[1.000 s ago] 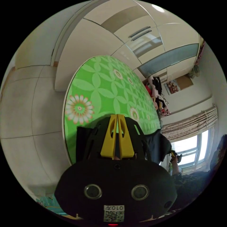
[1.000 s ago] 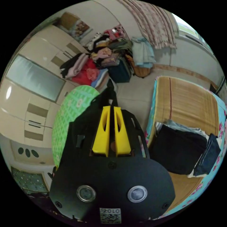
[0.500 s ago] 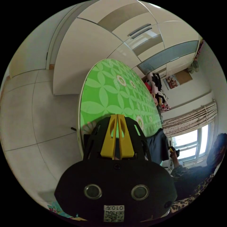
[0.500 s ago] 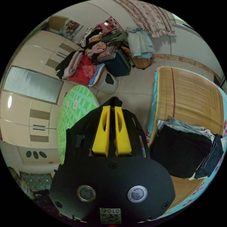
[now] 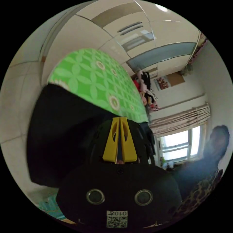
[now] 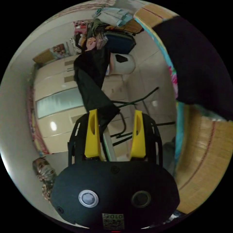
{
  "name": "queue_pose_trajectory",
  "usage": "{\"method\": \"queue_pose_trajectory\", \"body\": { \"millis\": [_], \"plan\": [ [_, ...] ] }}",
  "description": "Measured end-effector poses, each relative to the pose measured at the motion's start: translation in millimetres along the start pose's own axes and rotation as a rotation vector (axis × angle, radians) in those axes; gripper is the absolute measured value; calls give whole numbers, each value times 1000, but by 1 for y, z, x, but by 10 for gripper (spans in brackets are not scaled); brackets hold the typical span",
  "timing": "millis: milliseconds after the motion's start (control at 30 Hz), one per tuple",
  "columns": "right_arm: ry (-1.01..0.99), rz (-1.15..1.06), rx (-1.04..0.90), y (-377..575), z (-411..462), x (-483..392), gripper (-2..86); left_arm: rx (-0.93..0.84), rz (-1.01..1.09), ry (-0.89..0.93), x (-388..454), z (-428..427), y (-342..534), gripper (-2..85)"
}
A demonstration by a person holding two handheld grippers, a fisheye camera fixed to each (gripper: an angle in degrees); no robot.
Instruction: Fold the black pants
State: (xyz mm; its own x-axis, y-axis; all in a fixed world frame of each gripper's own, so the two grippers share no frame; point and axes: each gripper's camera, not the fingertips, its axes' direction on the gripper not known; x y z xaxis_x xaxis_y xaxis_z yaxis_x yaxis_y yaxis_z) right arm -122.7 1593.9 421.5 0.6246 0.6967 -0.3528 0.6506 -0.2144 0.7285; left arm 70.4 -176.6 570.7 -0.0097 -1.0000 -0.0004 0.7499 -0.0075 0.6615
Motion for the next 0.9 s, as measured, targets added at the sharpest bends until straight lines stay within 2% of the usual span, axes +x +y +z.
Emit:
{"method": "queue_pose_trajectory", "body": {
  "millis": [133,267,333,433,533,733,900],
  "plan": [
    [-199,-51,126,8,-11,5,88,-20,-98,170,8,1,63,-1],
    [-30,-109,124,3,-24,-26,53,-9,-270,277,-1,1,108,-1],
    [-30,-182,127,5,-38,-52,46,-14,-316,307,-1,1,122,-1],
    [-168,-288,154,8,-55,-91,41,-58,-341,318,11,5,139,-1],
    [-211,-384,123,2,-53,-138,36,-117,-327,287,29,13,149,-1],
    [-242,-449,23,-27,-20,-207,28,-262,-263,256,62,39,157,-1],
    [-347,-419,-6,-49,-2,-222,26,-302,-270,290,79,59,167,-1]
  ]
}}
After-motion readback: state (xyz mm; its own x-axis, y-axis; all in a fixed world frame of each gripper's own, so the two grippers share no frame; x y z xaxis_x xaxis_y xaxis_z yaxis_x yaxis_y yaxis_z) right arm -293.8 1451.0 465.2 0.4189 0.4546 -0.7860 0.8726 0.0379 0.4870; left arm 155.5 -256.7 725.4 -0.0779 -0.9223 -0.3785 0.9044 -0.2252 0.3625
